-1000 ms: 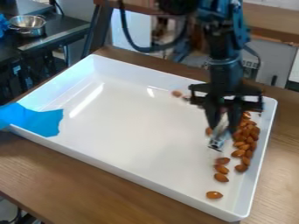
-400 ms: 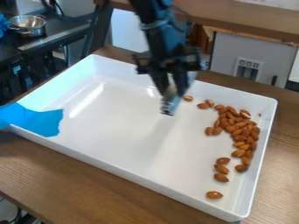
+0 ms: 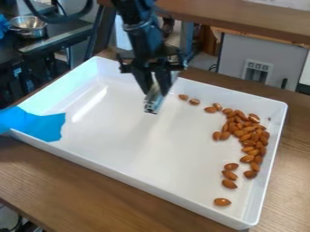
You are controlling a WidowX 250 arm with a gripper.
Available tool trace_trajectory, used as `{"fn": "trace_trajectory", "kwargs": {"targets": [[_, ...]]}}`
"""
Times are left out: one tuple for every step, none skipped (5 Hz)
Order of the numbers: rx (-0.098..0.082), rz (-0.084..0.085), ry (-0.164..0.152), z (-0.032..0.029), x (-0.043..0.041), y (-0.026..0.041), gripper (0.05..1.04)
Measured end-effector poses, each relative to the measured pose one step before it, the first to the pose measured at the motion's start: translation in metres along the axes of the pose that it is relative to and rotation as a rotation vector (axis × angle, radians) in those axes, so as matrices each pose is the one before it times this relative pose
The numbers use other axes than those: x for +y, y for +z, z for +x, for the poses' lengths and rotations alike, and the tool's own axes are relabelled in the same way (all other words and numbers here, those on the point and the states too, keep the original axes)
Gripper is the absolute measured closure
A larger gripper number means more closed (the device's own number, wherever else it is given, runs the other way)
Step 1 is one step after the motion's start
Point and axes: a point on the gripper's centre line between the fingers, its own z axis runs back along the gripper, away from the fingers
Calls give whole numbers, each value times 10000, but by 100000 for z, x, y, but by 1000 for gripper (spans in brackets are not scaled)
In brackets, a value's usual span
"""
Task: Sweep into pile
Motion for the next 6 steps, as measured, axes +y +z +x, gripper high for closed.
{"fn": "trace_trajectory", "kwargs": {"targets": [[-204,484,423,527,1349,-764,741],[157,353,385,-47,762,-1378,741],[209,267,199,-51,295,-1041,741],[298,152,-218,-48,-1488,-1432,741],[270,-36,-30,77,-1686,-669,741],[235,-208,-357,-507,-1947,-45,741]]}}
